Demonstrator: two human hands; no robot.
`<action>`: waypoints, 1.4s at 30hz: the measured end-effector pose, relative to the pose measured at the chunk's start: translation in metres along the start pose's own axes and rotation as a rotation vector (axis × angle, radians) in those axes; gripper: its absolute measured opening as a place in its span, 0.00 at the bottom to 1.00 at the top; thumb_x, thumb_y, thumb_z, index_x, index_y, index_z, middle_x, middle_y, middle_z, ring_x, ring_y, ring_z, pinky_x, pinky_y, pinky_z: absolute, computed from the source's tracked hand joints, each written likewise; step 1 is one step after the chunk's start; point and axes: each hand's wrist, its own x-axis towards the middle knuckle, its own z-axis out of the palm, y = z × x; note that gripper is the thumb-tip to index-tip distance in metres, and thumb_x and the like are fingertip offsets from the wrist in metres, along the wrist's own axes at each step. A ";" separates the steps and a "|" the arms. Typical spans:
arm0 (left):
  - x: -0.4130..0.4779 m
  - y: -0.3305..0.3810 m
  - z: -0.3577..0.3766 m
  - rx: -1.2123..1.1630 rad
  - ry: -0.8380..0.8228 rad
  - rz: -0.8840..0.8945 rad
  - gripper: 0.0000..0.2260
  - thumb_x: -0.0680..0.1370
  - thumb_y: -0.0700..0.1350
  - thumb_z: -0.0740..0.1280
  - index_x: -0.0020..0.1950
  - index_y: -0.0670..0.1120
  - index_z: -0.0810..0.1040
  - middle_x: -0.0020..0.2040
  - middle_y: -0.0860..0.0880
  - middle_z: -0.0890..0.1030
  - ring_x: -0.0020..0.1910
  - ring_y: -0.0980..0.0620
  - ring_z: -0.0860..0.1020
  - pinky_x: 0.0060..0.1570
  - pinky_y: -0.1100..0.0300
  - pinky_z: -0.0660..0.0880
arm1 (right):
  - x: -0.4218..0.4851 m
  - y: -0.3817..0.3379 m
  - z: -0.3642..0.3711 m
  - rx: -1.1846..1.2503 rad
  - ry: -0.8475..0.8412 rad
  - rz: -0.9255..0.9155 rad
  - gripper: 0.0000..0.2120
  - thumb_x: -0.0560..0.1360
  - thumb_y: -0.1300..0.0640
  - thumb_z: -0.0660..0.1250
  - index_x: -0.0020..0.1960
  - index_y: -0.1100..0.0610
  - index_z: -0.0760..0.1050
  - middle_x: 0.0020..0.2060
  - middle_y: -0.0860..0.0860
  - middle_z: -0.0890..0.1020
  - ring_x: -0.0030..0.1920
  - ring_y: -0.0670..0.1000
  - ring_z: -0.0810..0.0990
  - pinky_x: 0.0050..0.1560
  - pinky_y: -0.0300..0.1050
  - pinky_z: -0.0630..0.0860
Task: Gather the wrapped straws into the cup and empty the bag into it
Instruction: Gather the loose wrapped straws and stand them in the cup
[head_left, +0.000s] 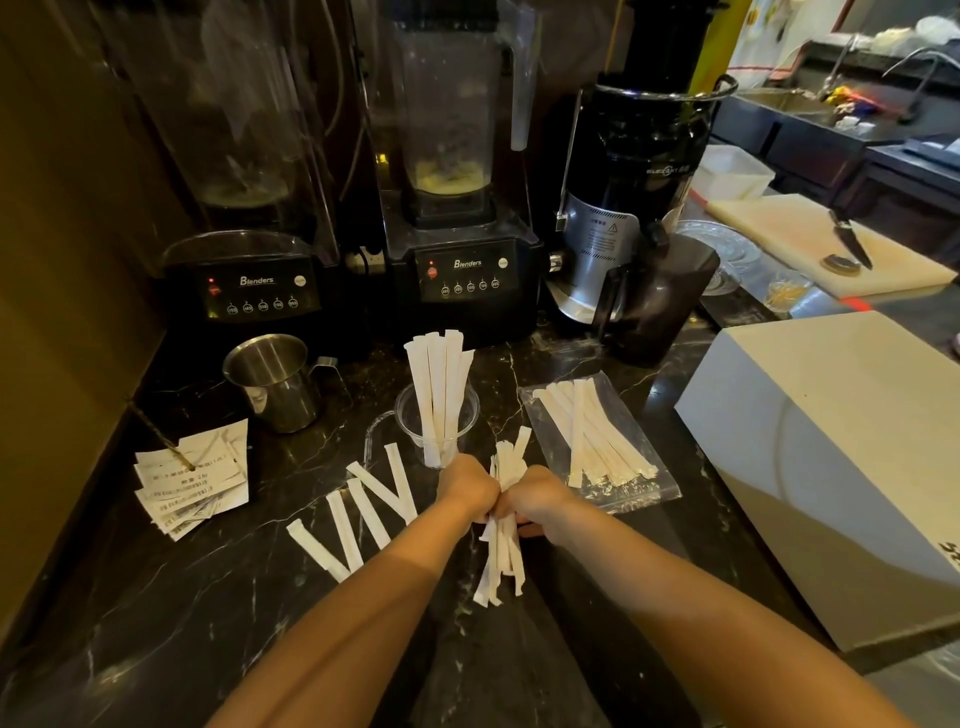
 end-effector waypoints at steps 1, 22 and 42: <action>0.000 0.000 0.000 -0.001 -0.006 0.000 0.12 0.73 0.32 0.61 0.30 0.41 0.70 0.32 0.43 0.73 0.42 0.41 0.80 0.38 0.56 0.78 | 0.001 0.000 0.001 -0.004 0.007 0.000 0.15 0.70 0.69 0.67 0.57 0.66 0.74 0.57 0.63 0.78 0.57 0.60 0.78 0.55 0.51 0.77; 0.001 -0.006 0.002 -0.101 -0.130 0.027 0.08 0.68 0.34 0.70 0.32 0.42 0.73 0.46 0.38 0.79 0.52 0.41 0.80 0.52 0.52 0.80 | -0.003 0.018 0.002 -0.074 0.110 -0.196 0.20 0.68 0.65 0.72 0.60 0.62 0.76 0.59 0.58 0.79 0.60 0.56 0.77 0.59 0.48 0.73; -0.023 0.006 0.000 -0.326 -0.178 0.258 0.13 0.76 0.37 0.61 0.59 0.38 0.74 0.43 0.46 0.77 0.40 0.53 0.75 0.39 0.64 0.71 | -0.022 0.026 0.007 0.042 0.105 -0.492 0.28 0.79 0.62 0.54 0.75 0.51 0.48 0.71 0.54 0.68 0.70 0.54 0.67 0.69 0.47 0.65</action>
